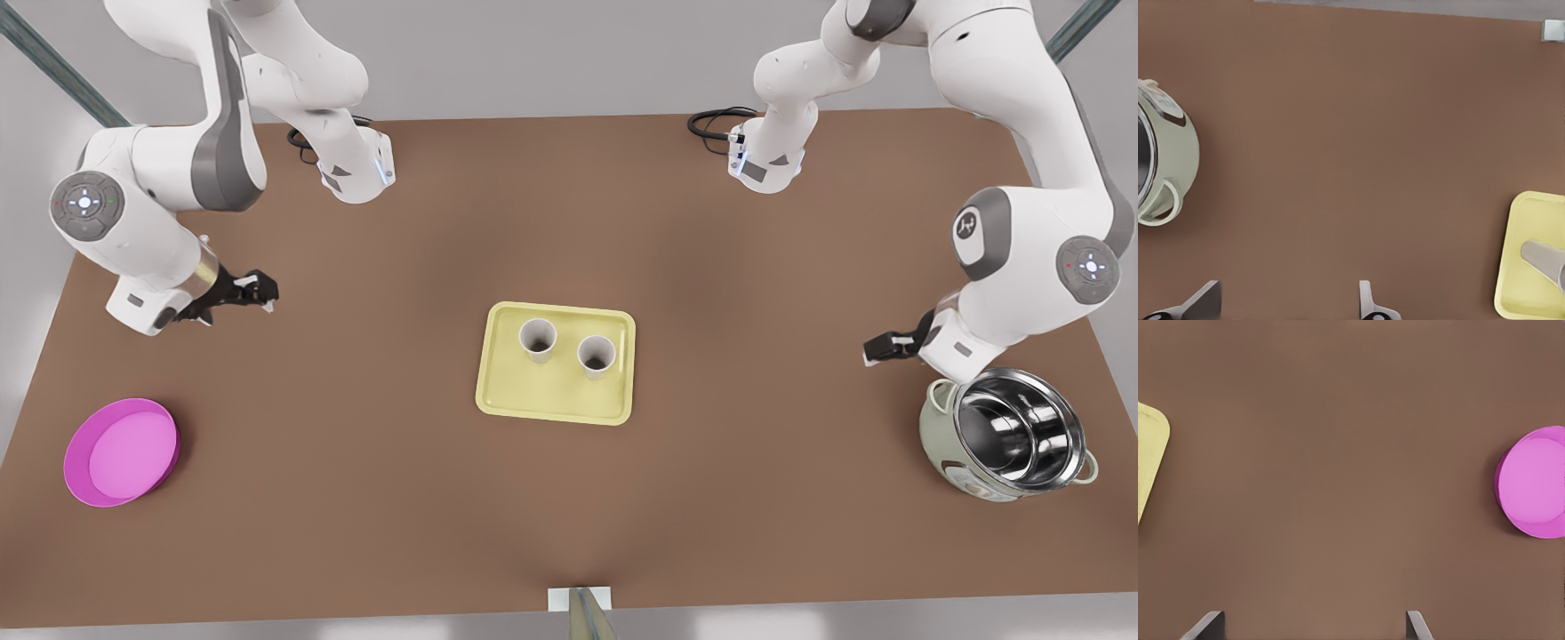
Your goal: Use the left arm to pick up the white IKEA cup from the tray and place it on the middle-left position; use the right arm to pick up the white IKEA cup from the tray and place it on the middle-right position
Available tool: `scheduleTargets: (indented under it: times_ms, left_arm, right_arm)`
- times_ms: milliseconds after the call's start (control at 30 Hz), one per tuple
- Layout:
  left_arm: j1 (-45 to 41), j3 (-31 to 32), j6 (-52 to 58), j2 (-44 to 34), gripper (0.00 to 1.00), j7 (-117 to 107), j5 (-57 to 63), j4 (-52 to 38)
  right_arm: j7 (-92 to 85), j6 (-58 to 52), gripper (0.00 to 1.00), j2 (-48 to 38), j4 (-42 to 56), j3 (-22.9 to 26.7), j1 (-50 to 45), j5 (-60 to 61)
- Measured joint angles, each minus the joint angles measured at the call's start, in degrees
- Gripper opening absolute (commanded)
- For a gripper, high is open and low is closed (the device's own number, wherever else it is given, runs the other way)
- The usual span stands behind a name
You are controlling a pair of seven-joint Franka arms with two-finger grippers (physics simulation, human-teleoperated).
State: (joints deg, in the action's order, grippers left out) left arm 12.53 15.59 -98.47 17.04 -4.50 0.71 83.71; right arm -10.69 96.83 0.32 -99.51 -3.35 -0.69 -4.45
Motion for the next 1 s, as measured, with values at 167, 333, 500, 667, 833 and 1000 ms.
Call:
scheduleTargets:
  times_ms: [167, 333, 500, 667, 833, 1000]
  left_arm:
    - [-10.45, 0.02, -2.12, 2.87, 1.0, -1.32, 0.5, 0.05]
    - [-26.62, 0.11, -3.47, 8.96, 1.0, -6.41, 0.62, -2.85]
    - [-31.97, 0.03, -8.26, 16.76, 1.0, -13.31, 3.15, -3.45]
    - [-36.94, 0.05, -12.47, 19.0, 1.0, -20.42, 6.22, -2.6]
    - [-37.6, 0.04, -15.91, 20.63, 1.0, -26.06, 7.5, -0.25]
    - [-38.34, -0.04, -19.44, 21.77, 1.0, -30.76, 7.9, 2.08]
  right_arm:
    - [2.48, 3.72, 1.0, 7.48, 6.46, -1.95, -3.71, -0.02]
    - [10.24, 4.02, 1.0, 17.43, 15.12, -2.41, -29.42, 1.58]
    - [15.35, 7.16, 1.0, 19.7, 13.75, -2.31, -27.86, 6.38]
    - [19.11, 14.34, 0.96, 26.54, 12.95, -2.41, -30.14, 9.63]
    - [22.23, 18.91, 0.95, 29.81, 12.78, -2.45, -31.84, 10.4]
    - [24.78, 21.8, 0.95, 30.27, 9.76, -2.43, -31.87, 10.24]
